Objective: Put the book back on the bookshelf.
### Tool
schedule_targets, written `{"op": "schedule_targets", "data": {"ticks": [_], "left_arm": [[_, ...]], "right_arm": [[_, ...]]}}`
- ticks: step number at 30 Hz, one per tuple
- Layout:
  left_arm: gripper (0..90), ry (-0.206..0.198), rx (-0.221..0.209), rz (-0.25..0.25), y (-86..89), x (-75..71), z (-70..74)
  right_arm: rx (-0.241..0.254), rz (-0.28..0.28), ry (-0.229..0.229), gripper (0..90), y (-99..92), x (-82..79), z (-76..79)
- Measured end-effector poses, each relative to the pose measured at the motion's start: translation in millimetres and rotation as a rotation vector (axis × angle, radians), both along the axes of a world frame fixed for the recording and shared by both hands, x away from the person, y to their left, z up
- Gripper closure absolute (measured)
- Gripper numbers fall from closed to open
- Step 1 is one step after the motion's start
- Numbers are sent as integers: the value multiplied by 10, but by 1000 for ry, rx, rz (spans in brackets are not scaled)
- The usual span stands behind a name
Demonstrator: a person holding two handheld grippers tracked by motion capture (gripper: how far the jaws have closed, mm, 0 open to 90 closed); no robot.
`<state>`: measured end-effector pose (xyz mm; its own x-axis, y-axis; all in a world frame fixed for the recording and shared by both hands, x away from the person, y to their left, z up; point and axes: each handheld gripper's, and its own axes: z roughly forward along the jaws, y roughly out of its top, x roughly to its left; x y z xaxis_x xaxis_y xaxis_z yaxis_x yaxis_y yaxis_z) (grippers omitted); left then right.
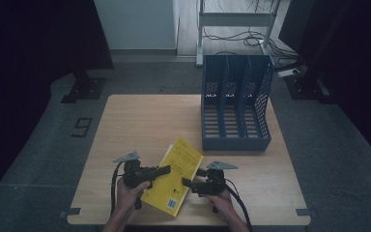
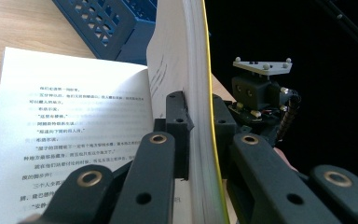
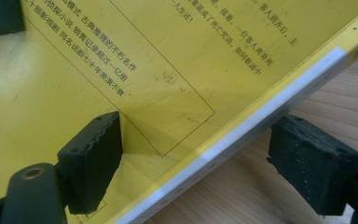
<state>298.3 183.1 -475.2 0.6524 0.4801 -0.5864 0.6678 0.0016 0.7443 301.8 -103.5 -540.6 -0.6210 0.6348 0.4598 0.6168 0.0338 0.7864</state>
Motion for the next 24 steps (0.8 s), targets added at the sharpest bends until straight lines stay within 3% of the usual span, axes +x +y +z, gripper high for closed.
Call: {"op": "schedule_targets", "data": {"ticks": [10, 13, 16, 22, 24], "left_arm": [[828, -13, -9, -6, 17, -31, 50], [828, -20, -26, -17, 43, -57, 101], [828, -21, -29, -29, 40, -59, 102], [827, -13, -29, -33, 33, -39, 69], [826, -17, -9, -41, 59, -20, 62]], "right_arm": [[33, 0, -8, 212, -24, -6, 16], [60, 4, -43, 181, -15, -32, 44], [82, 12, -47, 149, -11, -34, 55], [74, 8, -29, 168, -30, -23, 39], [76, 2, -33, 191, -40, -26, 37]]}}
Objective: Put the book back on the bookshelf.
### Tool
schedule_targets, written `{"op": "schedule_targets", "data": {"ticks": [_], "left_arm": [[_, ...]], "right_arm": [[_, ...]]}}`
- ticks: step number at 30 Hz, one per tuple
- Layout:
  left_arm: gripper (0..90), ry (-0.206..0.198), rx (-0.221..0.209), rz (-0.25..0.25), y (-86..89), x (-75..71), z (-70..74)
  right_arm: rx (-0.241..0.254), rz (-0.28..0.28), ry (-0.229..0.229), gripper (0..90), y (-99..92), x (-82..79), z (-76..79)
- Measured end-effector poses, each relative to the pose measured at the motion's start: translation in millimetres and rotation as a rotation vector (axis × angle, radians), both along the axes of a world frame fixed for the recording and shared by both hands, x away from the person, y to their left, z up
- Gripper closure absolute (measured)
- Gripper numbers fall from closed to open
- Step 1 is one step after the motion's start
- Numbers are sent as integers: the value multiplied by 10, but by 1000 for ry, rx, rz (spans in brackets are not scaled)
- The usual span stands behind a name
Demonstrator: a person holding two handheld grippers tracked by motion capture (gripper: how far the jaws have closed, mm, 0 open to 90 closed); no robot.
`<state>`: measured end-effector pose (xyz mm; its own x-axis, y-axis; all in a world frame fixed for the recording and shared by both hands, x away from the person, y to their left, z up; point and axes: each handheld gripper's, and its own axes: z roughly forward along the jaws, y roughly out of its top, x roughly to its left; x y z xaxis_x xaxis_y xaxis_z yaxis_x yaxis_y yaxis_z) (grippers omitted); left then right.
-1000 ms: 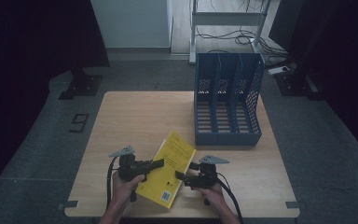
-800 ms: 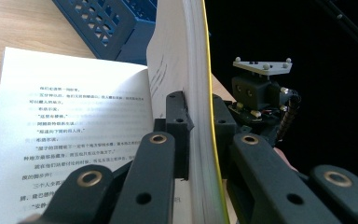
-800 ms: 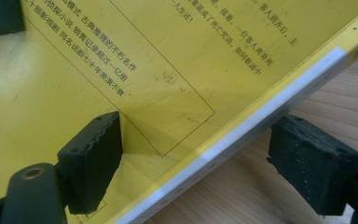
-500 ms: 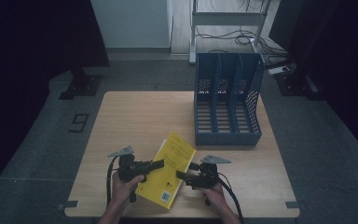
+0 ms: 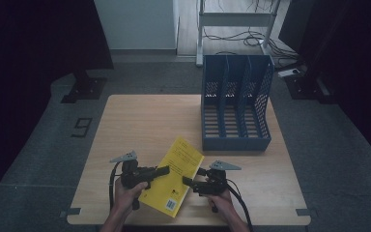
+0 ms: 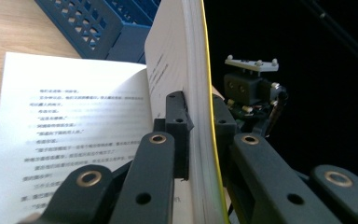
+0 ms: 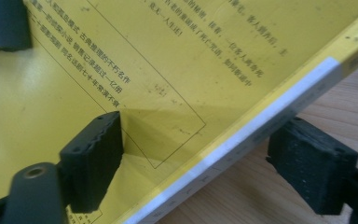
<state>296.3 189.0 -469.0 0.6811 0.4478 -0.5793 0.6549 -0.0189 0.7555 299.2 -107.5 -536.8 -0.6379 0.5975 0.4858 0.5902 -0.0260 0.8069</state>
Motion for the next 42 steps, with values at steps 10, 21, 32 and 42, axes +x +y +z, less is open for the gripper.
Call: {"op": "schedule_targets", "data": {"ticks": [10, 21, 32, 42], "left_arm": [[826, 5, 32, -2, 29, 26, -39], [827, 11, 23, -7, 49, 41, -50], [828, 20, 30, -51, 4, 50, -85], [826, 29, 59, -46, -18, 72, -132]], "right_arm": [[-38, -52, -59, 250, -21, -50, 38], [-49, -83, -138, 298, -49, -111, 109], [-8, 6, -189, 342, -32, -164, 160], [-7, -15, -187, 439, -54, -143, 186]]}}
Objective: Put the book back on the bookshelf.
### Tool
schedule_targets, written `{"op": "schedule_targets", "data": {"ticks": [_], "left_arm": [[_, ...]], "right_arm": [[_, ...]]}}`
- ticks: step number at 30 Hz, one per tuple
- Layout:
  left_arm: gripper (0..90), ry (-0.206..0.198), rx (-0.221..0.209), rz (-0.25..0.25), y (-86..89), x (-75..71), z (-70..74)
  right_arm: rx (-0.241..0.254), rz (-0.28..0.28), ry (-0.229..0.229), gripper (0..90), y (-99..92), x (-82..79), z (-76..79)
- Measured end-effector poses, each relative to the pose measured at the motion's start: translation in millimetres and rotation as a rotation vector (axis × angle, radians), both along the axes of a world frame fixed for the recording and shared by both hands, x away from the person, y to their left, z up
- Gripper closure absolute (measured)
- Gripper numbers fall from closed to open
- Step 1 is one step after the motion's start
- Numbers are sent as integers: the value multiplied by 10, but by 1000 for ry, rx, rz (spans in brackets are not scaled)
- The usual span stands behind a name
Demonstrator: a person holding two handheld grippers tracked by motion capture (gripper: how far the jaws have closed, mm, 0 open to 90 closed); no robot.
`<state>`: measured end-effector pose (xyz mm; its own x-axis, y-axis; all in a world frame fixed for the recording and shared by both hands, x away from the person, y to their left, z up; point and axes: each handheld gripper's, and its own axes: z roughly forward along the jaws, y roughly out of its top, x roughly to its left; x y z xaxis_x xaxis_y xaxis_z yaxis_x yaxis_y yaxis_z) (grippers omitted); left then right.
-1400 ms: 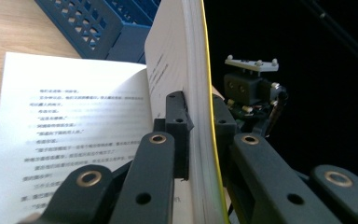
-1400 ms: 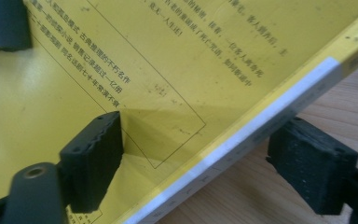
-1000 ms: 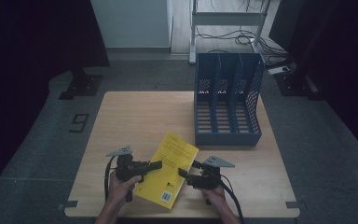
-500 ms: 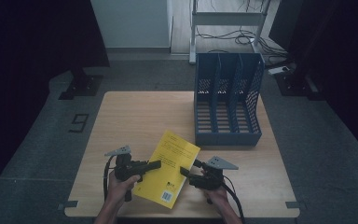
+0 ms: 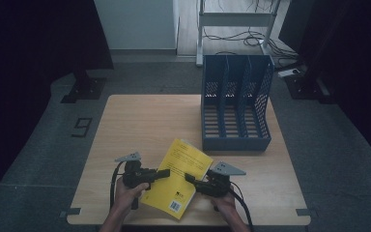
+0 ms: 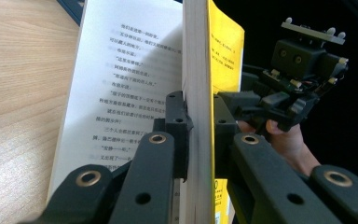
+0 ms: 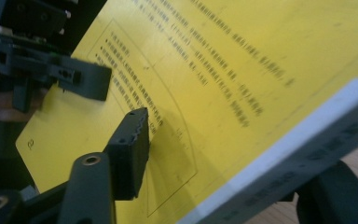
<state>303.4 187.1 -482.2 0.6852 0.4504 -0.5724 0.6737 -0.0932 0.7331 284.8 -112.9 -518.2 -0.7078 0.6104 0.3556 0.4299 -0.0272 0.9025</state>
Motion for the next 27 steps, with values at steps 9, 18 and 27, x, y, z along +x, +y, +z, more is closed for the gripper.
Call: {"op": "schedule_targets", "data": {"ticks": [9, 18, 27], "left_arm": [[814, -25, 10, 31, -28, -8, -21], [801, -121, 37, 21, -106, -102, 66], [760, -105, 22, -1, -128, -81, 23]], "right_arm": [[30, -1, -38, 604, -63, -18, 76], [-6, 4, -143, 653, -124, -89, 246], [-40, -1, -201, 682, -144, -147, 353]]}}
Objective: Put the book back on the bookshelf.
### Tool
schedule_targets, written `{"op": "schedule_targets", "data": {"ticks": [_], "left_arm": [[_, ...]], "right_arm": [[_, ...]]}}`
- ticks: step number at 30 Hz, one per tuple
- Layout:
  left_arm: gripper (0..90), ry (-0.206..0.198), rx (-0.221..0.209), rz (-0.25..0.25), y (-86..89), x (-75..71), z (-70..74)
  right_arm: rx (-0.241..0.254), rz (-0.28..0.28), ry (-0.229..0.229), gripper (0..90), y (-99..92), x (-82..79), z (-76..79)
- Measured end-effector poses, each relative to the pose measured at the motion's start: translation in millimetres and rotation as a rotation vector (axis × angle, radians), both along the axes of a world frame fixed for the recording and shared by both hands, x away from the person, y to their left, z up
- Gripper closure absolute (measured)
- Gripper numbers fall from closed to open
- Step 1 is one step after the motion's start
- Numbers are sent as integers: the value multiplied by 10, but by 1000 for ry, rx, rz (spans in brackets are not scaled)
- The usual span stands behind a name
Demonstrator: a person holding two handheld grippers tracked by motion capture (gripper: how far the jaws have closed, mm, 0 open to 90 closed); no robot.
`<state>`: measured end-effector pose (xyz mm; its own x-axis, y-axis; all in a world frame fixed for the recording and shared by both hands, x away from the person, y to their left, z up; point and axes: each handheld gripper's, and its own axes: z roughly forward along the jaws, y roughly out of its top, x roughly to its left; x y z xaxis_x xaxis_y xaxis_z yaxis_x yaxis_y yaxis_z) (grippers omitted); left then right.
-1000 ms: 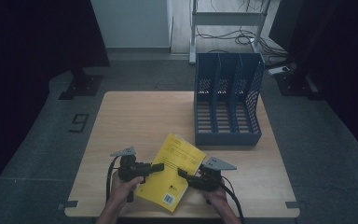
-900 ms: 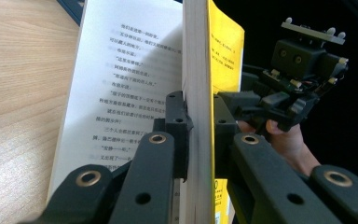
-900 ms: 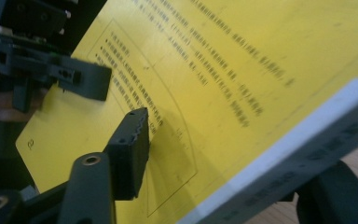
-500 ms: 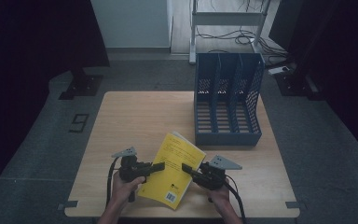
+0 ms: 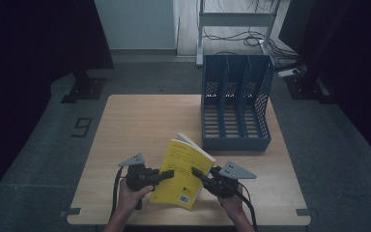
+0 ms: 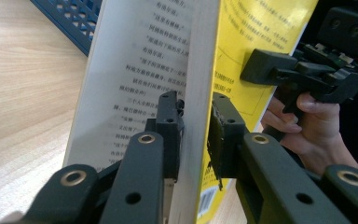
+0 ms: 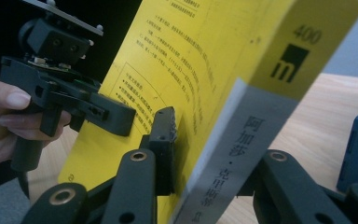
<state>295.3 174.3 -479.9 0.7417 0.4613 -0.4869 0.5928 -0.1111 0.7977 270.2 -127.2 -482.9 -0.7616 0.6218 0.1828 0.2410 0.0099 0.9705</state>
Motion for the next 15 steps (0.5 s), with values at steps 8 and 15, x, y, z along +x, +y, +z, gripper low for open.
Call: {"op": "schedule_targets", "data": {"ticks": [8, 15], "left_arm": [[697, -23, 13, -8, -57, -9, -19], [653, -24, 7, -7, -47, -4, -18]], "right_arm": [[-17, 9, -42, 726, -63, -36, 105], [-66, 20, -88, 743, -64, -89, 180]]}}
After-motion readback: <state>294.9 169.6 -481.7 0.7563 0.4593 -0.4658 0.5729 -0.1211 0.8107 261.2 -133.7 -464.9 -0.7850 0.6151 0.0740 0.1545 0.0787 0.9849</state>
